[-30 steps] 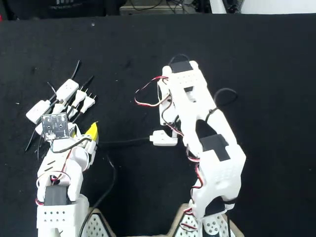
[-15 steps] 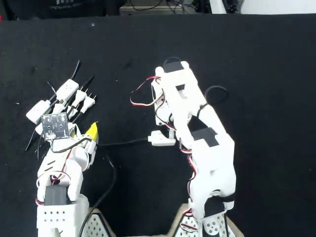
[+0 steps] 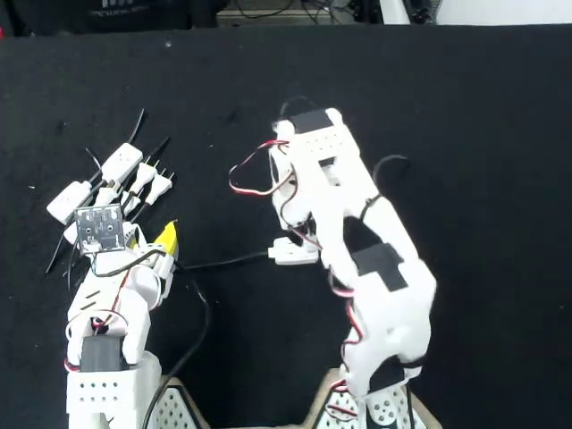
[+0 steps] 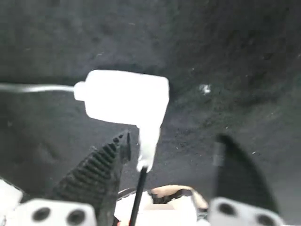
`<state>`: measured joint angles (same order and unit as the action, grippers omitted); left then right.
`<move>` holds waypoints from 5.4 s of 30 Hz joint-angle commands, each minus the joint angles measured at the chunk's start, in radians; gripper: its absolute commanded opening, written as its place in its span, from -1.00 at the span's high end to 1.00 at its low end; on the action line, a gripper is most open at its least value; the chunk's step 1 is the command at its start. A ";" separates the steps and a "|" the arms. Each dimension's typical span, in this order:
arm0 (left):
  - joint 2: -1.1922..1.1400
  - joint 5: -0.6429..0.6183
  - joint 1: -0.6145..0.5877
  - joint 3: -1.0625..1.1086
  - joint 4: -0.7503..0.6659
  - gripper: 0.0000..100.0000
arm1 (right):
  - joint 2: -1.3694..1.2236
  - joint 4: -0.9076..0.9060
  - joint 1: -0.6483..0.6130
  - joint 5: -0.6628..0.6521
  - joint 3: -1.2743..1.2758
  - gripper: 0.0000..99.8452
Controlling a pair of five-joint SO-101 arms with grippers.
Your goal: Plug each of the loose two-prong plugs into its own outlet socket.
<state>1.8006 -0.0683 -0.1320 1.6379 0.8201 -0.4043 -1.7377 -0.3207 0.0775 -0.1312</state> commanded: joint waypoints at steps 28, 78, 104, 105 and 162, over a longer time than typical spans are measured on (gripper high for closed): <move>0.008 -0.009 -0.048 -0.058 -0.023 0.57 | 0.200 0.278 -0.137 -1.178 0.415 -0.01; 0.008 -0.008 -0.010 0.012 -0.064 0.57 | -0.516 -0.023 0.873 -0.569 -0.978 0.98; 0.008 -0.008 -0.015 0.012 -0.063 0.57 | -0.802 0.029 0.865 -0.595 -1.532 0.36; 0.008 -0.008 -0.016 0.012 -0.063 0.57 | -0.796 0.029 0.859 -0.595 -1.541 0.37; 0.000 0.017 -0.119 -0.016 -0.052 0.57 | 0.920 1.068 -0.152 -0.235 1.107 0.46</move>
<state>1.8006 -0.0744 -0.2363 1.6579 0.7710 0.4565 -0.8631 -0.4511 -0.1619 0.8569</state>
